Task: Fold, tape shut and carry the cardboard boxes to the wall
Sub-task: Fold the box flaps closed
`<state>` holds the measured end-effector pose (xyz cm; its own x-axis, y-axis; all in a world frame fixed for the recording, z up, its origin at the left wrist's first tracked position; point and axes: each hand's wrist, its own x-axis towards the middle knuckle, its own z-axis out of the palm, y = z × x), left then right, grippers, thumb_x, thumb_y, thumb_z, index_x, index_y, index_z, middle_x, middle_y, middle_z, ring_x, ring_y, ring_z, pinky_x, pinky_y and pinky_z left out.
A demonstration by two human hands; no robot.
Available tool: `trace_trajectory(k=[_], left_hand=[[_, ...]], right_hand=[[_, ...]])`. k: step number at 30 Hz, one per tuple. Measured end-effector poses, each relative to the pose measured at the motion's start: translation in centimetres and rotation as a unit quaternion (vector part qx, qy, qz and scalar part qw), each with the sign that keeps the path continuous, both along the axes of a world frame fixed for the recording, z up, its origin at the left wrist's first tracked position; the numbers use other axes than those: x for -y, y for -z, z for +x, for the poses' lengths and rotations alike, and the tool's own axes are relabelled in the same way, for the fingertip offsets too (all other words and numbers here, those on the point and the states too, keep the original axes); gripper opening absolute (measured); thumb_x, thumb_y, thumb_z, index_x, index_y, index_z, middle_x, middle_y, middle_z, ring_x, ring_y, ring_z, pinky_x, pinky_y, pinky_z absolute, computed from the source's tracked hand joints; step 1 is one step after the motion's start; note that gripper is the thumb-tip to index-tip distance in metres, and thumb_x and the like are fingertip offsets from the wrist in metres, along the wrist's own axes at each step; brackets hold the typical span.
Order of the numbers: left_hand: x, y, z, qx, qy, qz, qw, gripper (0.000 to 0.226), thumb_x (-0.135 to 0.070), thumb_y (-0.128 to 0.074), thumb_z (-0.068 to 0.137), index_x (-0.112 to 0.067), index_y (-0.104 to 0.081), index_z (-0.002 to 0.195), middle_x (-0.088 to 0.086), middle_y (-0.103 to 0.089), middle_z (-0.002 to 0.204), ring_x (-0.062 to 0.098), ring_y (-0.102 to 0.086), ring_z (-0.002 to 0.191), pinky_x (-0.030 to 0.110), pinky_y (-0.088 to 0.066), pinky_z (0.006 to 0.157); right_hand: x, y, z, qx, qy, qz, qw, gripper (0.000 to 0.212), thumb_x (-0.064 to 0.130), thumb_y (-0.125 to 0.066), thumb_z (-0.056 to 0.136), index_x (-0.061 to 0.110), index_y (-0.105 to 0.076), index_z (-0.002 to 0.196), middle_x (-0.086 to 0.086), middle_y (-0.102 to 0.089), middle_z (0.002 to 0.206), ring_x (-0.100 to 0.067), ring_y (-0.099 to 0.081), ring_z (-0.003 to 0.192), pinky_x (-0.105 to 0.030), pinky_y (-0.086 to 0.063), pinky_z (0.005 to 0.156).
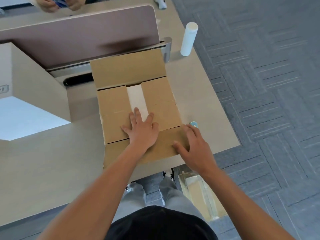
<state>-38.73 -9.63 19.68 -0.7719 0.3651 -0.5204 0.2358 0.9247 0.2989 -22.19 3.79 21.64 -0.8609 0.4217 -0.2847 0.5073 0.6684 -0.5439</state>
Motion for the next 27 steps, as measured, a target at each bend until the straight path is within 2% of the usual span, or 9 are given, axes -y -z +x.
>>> trace_trajectory(k=[4,6,8,10,12,14,19,23,27], left_hand=[[-0.5,-1.7,-2.1,0.07,-0.008,-0.017,0.997,0.053,-0.043,-0.025,0.104,-0.042,-0.034,0.156,0.007,0.007,0.173,0.031,0.009,0.159,0.073,-0.007,0.119],[-0.4,-3.4,-3.8,0.125,-0.019,-0.034,0.991,0.055,-0.038,-0.027,0.102,-0.027,-0.043,0.152,0.016,-0.017,0.169,0.04,-0.009,0.157,0.063,-0.02,0.122],[-0.4,-4.9,-5.5,0.151,-0.054,-0.008,0.987,0.033,-0.012,-0.032,0.102,-0.005,-0.053,0.127,0.024,-0.053,0.137,0.046,-0.041,0.137,0.053,-0.036,0.116],[0.1,-6.9,-6.6,0.119,-0.062,0.008,0.991,0.031,-0.015,-0.031,0.101,-0.007,-0.052,0.123,0.021,-0.059,0.126,0.04,-0.052,0.122,0.05,-0.041,0.111],[1.0,-9.3,-7.1,0.039,-0.009,-0.008,0.999,0.056,-0.051,-0.021,0.1,-0.03,-0.051,0.143,0.008,-0.052,0.15,0.036,-0.047,0.135,0.055,-0.036,0.113],[1.6,-10.5,-7.1,-0.035,-0.024,0.005,0.999,0.061,-0.063,-0.019,0.102,-0.04,-0.042,0.153,0.001,-0.043,0.16,0.032,-0.04,0.145,0.058,-0.032,0.115],[3.3,-9.5,-4.6,-0.103,-0.065,0.01,0.993,0.062,-0.061,-0.025,0.105,-0.032,-0.033,0.159,0.008,-0.027,0.166,0.03,-0.023,0.152,0.057,-0.023,0.118],[3.7,-5.3,-1.9,-0.059,-0.09,-0.03,0.994,0.061,-0.058,-0.024,0.106,-0.034,-0.024,0.162,0.013,-0.008,0.171,0.033,-0.005,0.158,0.06,-0.012,0.123],[2.7,-1.7,-0.4,-0.026,-0.111,-0.027,0.993,0.063,-0.057,-0.029,0.105,-0.037,-0.015,0.163,0.009,0.006,0.173,0.032,0.007,0.159,0.071,-0.012,0.119]], right_hand=[[-0.3,-1.3,-0.9,-0.081,-0.001,-0.008,0.997,0.066,0.055,-0.045,0.105,0.023,-0.029,0.161,0.007,-0.028,0.164,-0.014,-0.051,0.131,-0.042,-0.055,0.094],[-0.5,-1.9,-1.7,-0.11,-0.009,-0.017,0.994,0.065,0.056,-0.038,0.106,0.024,-0.026,0.162,0.006,-0.026,0.166,-0.01,-0.054,0.124,-0.043,-0.057,0.091],[-0.7,-2.0,-2.8,-0.127,-0.025,-0.015,0.991,0.066,0.057,-0.037,0.107,0.027,-0.021,0.163,0.006,-0.022,0.167,-0.012,-0.062,0.114,-0.046,-0.059,0.085],[-0.9,-1.6,-4.2,-0.13,-0.038,-0.003,0.991,0.068,0.055,-0.04,0.107,0.03,-0.014,0.165,0.003,-0.016,0.17,-0.015,-0.066,0.11,-0.048,-0.059,0.084],[-1.1,-1.0,-5.6,-0.127,-0.041,0.02,0.991,0.072,0.049,-0.046,0.106,0.036,-0.005,0.165,-0.001,-0.007,0.174,-0.019,-0.069,0.106,-0.046,-0.059,0.083],[-1.4,-0.3,-7.1,-0.126,-0.046,0.044,0.99,0.077,0.044,-0.051,0.105,0.037,-0.005,0.166,-0.004,-0.001,0.175,-0.024,-0.071,0.103,-0.042,-0.058,0.079],[-1.6,1.5,-10.0,-0.081,-0.086,0.096,0.988,0.068,0.034,-0.055,0.102,0.026,-0.025,0.163,-0.011,-0.012,0.174,-0.038,-0.064,0.114,-0.044,-0.054,0.078],[-2.1,4.0,-9.9,-0.083,-0.169,0.157,0.97,0.051,0.033,-0.055,0.103,0.012,-0.051,0.15,-0.011,-0.044,0.162,-0.035,-0.052,0.139,-0.046,-0.052,0.102],[-2.7,5.3,-8.7,-0.084,-0.199,0.188,0.958,0.057,0.037,-0.056,0.104,0.011,-0.049,0.154,-0.012,-0.042,0.163,-0.034,-0.043,0.147,-0.047,-0.043,0.114]])
